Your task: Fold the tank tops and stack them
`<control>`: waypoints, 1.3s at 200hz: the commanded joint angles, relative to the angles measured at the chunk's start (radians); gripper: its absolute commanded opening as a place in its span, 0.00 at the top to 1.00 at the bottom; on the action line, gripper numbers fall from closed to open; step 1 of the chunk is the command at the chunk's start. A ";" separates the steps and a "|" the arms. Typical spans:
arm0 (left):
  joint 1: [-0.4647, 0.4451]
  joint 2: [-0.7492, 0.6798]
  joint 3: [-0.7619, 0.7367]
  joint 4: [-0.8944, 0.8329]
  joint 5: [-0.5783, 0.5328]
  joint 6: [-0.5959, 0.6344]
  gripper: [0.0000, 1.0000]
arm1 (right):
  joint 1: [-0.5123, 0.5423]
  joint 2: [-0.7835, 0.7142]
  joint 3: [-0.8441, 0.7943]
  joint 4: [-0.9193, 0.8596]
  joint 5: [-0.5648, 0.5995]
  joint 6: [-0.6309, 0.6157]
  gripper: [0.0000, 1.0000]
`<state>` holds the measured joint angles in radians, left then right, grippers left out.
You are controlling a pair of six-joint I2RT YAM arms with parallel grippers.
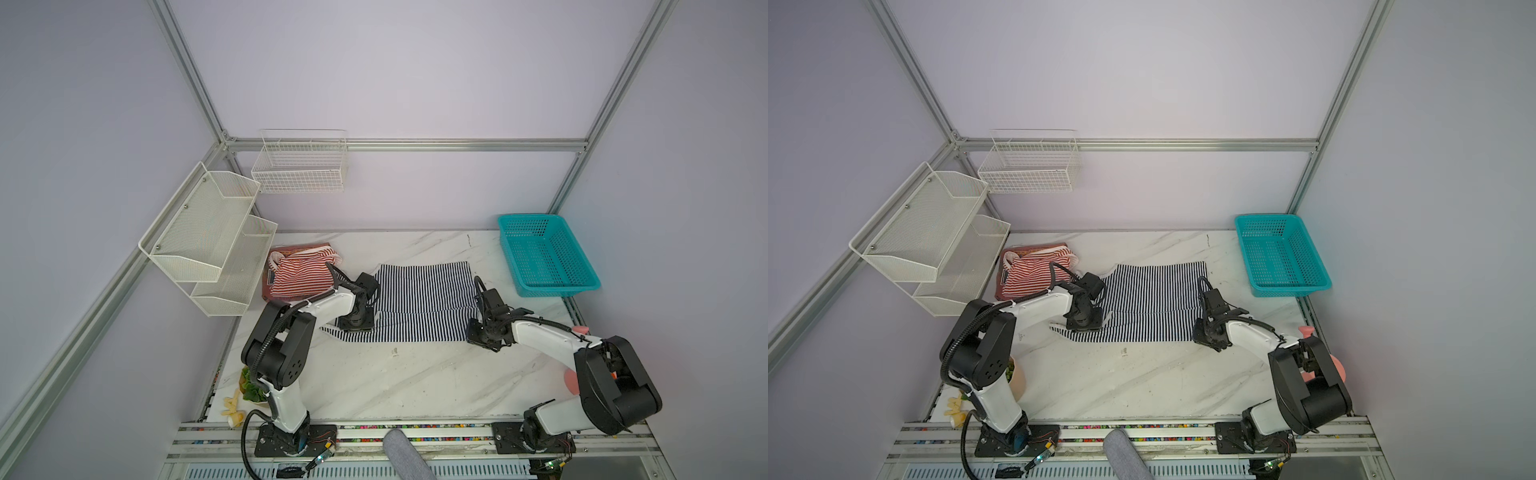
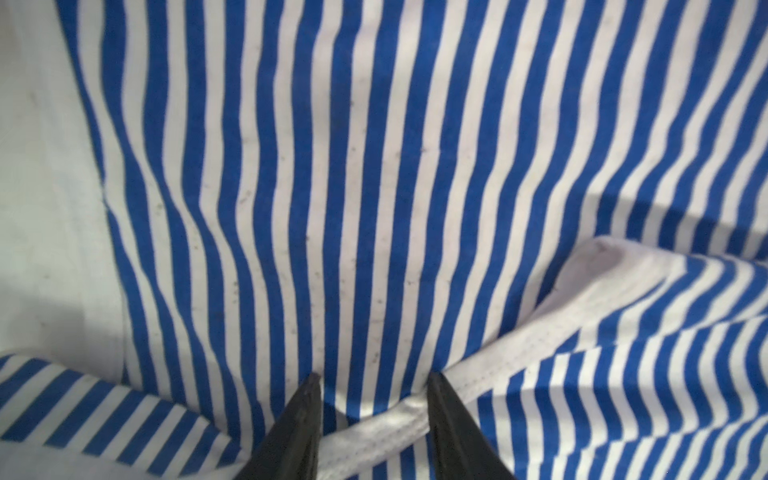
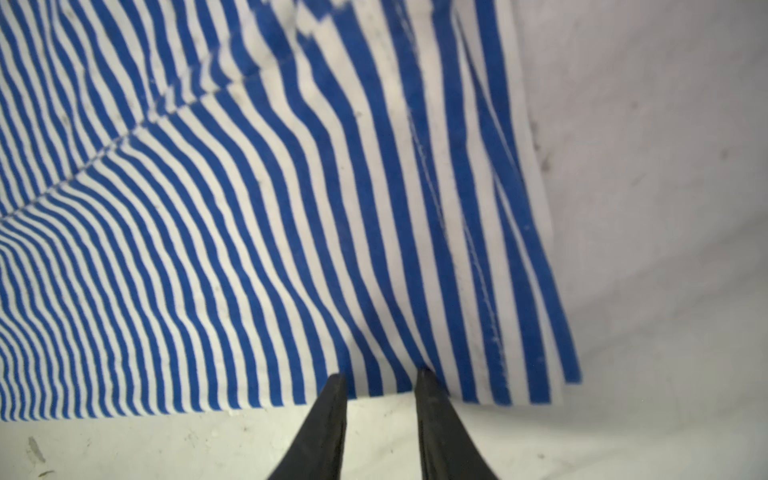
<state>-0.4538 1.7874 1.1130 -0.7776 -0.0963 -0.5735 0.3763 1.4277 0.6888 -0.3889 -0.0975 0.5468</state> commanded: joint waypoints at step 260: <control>0.118 0.521 1.161 -0.315 -0.024 0.181 0.56 | -0.222 0.672 0.973 -0.062 -0.203 -0.193 0.47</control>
<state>-0.3458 2.3062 2.1319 -1.1126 -0.1406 -0.4160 0.1520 2.0609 1.5875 -0.4381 -0.2352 0.3786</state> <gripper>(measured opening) 0.442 0.532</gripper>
